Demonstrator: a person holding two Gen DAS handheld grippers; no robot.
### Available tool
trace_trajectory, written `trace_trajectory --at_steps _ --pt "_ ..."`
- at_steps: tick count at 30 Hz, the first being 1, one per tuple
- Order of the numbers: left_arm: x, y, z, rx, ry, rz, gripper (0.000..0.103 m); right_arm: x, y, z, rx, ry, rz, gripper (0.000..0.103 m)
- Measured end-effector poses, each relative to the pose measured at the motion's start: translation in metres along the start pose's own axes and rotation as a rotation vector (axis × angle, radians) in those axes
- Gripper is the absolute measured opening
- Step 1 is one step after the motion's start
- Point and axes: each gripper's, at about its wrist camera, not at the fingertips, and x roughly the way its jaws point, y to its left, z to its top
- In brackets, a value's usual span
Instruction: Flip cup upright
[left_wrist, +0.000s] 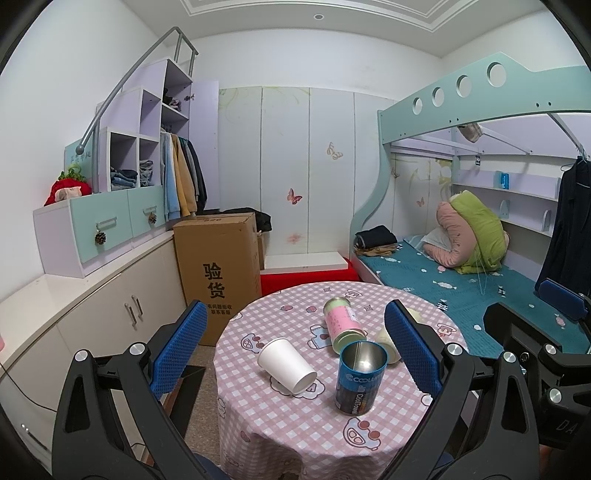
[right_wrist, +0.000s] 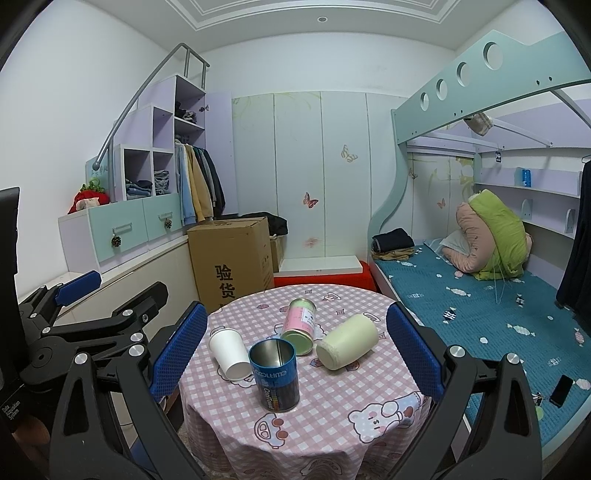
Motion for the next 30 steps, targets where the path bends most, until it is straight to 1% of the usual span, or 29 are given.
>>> trace_trajectory --at_steps 30 --pt "0.0018 0.0023 -0.0015 -0.001 0.002 -0.001 0.097 0.0024 0.0002 -0.002 0.003 0.004 0.001 0.094"
